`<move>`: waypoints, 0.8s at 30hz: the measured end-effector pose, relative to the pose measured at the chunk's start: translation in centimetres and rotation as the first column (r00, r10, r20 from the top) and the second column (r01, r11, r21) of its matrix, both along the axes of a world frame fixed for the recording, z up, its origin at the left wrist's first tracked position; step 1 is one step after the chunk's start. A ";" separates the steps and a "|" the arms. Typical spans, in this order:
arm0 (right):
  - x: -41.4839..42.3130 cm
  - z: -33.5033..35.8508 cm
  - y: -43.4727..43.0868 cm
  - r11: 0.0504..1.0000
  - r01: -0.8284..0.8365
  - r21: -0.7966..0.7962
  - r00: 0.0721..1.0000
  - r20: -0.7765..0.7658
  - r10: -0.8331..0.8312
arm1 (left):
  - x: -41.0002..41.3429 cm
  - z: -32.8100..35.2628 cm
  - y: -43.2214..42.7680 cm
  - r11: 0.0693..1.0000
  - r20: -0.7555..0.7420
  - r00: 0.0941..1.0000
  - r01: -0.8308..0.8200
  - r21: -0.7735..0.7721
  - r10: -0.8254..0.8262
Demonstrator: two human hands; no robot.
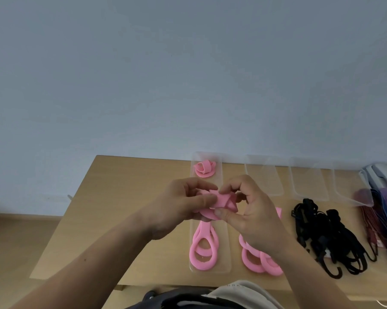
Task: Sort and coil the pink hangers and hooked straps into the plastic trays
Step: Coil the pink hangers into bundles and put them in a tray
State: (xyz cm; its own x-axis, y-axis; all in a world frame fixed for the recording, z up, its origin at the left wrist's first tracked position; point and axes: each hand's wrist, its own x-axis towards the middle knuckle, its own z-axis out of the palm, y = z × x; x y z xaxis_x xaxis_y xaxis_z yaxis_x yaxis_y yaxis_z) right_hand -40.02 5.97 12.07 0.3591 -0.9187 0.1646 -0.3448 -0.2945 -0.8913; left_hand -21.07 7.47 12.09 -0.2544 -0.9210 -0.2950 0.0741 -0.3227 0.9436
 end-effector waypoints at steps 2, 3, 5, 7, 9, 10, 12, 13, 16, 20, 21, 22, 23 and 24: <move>-0.1 -0.1 -0.2 1.000 -0.012 0.008 1.000 0.020 0.012 | 0.1 -0.1 -0.1 0.998 0.012 1.000 -0.025 -0.056 0.026; -0.2 -0.1 -0.3 0.999 -0.027 0.041 0.999 0.037 0.025 | 0.1 -0.2 -0.2 0.996 0.028 0.999 -0.034 -0.087 0.037; -0.3 -0.1 -0.7 0.990 -0.061 0.129 0.995 0.087 0.050 | 0.2 -0.3 -0.3 0.991 0.051 0.998 -0.037 -0.130 0.044; -0.3 0.0 -1.0 0.978 -0.061 0.200 0.989 0.146 0.031 | 0.3 -0.5 -0.3 0.990 0.051 0.998 -0.020 -0.141 0.028; -0.2 -0.1 -1.3 0.970 -0.045 0.239 0.990 0.144 0.010 | 0.4 -0.8 -0.3 0.988 0.051 0.999 -0.004 -0.157 0.012; -0.2 -0.1 -1.4 0.970 -0.042 0.239 0.994 0.113 0.016 | 0.4 -0.8 -0.3 0.985 0.062 0.998 -0.003 -0.170 0.014; -0.3 -0.3 -1.6 0.965 -0.050 0.259 0.997 0.074 0.032 | 0.4 -1.0 -0.4 0.981 0.100 0.994 -0.014 -0.192 0.034; -0.3 -0.4 -1.7 0.958 -0.056 0.282 0.997 0.070 0.038 | 0.4 -1.0 -0.5 0.980 0.115 0.992 -0.019 -0.198 0.042; -0.3 -0.2 -2.0 0.949 -0.072 0.308 0.995 0.081 0.049 | 0.4 -1.4 -0.6 0.978 0.131 0.989 -0.036 -0.205 0.063; 0.1 -0.4 -2.1 0.941 0.003 0.340 0.977 0.198 -0.075 | 0.3 -1.4 -1.1 0.962 0.126 0.986 -0.071 -0.263 0.107; 0.3 -0.3 -2.2 0.938 0.029 0.346 0.970 0.215 -0.109 | 0.2 -1.3 -1.2 0.956 0.130 0.984 -0.084 -0.282 0.125; 0.4 -0.3 -2.2 0.934 0.052 0.354 0.963 0.232 -0.141 | 0.1 -1.3 -1.3 0.949 0.133 0.981 -0.099 -0.300 0.144; 0.6 -0.3 -2.2 0.928 0.070 0.367 0.952 0.254 -0.172 | 0.0 -1.3 -1.3 0.942 0.131 0.978 -0.117 -0.316 0.165; 0.8 -0.4 -2.3 0.920 0.085 0.382 0.938 0.280 -0.203 | -0.2 -1.3 -1.3 0.935 0.125 0.974 -0.137 -0.328 0.187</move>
